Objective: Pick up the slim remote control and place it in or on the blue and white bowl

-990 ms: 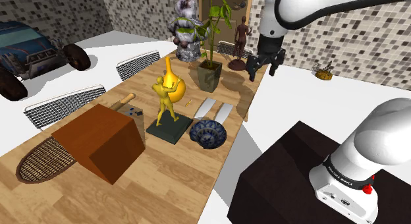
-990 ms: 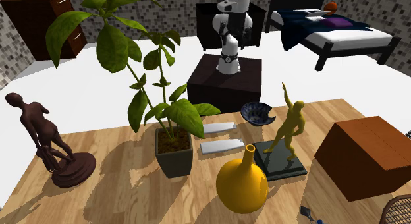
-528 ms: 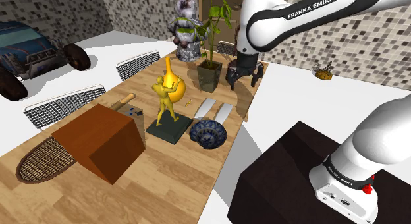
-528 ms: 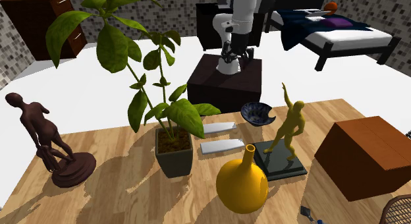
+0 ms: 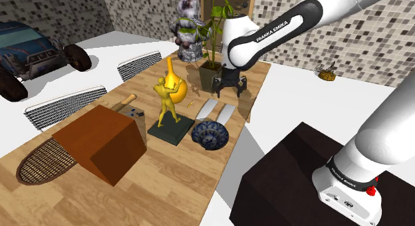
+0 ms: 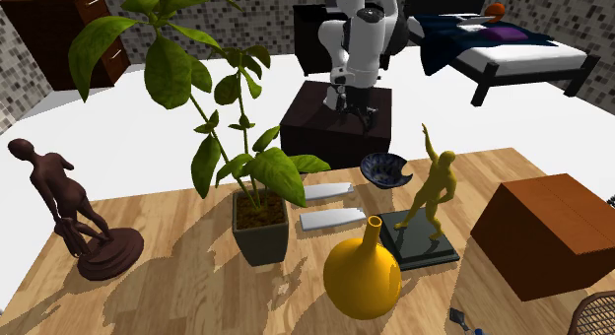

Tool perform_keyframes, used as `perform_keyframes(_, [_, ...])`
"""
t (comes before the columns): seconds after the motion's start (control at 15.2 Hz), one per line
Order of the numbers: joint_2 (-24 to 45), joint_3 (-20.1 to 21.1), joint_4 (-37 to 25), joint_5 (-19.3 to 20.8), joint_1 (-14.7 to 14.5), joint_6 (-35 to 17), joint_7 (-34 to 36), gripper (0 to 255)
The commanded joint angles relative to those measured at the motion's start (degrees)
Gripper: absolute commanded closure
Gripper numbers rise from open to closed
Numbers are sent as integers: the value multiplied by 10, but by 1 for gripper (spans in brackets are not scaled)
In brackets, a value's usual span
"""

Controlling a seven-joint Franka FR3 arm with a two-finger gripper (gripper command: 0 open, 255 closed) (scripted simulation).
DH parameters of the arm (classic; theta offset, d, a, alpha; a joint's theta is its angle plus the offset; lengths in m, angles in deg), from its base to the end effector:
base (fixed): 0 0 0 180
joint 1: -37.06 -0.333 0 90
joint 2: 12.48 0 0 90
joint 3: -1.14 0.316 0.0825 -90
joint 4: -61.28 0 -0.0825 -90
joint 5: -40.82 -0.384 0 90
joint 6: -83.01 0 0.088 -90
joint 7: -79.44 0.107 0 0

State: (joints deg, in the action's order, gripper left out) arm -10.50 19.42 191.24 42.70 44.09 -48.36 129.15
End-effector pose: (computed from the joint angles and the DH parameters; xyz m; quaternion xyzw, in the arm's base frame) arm 0.5112 0.1007 0.3437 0.9477 -0.3191 0.0000 0.0080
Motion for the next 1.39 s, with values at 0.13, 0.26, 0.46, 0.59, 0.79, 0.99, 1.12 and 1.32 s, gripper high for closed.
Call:
perform_keyframes(0.13, [95,-9,-60,38,-5,-32,80,0])
perform_keyframes(0.26, [141,-18,-92,54,-13,-44,116,0])
perform_keyframes(0.46, [208,-36,-147,72,-26,-57,163,0])
perform_keyframes(0.59, [252,-48,-186,79,-34,-62,191,0])
perform_keyframes(0.79, [318,-66,-250,84,-46,-66,226,0])
perform_keyframes(0.99, [385,-83,-321,82,-55,-65,256,0])
perform_keyframes(1.12, [430,-93,-373,79,-60,-60,274,0])
perform_keyframes(1.32, [459,-98,-398,79,-63,-66,281,0])
